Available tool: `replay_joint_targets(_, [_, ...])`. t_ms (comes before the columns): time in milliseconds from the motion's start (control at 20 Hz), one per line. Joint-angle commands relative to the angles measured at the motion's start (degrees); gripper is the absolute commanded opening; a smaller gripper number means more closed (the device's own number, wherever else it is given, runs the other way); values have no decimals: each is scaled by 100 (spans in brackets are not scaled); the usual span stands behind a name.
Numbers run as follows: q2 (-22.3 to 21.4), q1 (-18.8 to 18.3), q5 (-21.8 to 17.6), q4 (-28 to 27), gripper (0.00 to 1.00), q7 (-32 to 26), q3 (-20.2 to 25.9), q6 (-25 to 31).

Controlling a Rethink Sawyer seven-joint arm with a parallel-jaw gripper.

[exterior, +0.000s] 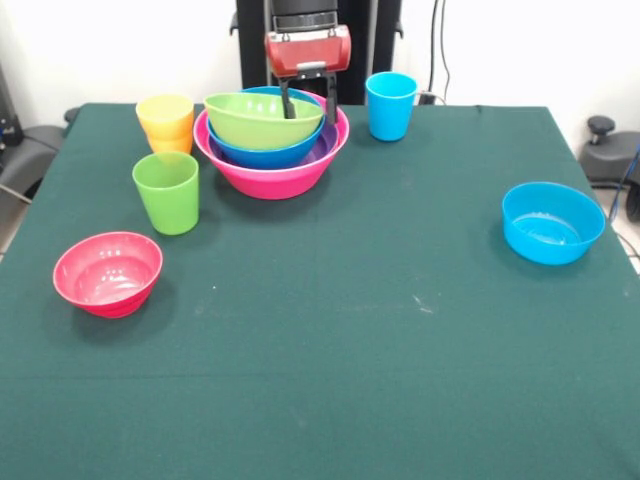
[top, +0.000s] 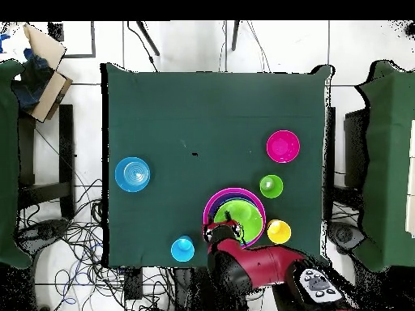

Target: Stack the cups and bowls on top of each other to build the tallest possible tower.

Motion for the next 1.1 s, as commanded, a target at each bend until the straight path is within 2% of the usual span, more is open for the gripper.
replay_joint_targets(50, [342, 316, 245, -812, 100, 611, 74, 24])
replay_joint_targets(250, [561, 49, 265, -1010, 100, 644, 470, 432])
replay_joint_targets(650, [962, -40, 263, -1340, 100, 580, 622, 636])
replay_joint_targets(900, [1011, 1, 298, -1397, 100, 624, 616, 574])
replay_joint_targets(1100, [755, 77, 410, -1262, 100, 655, 575, 677])
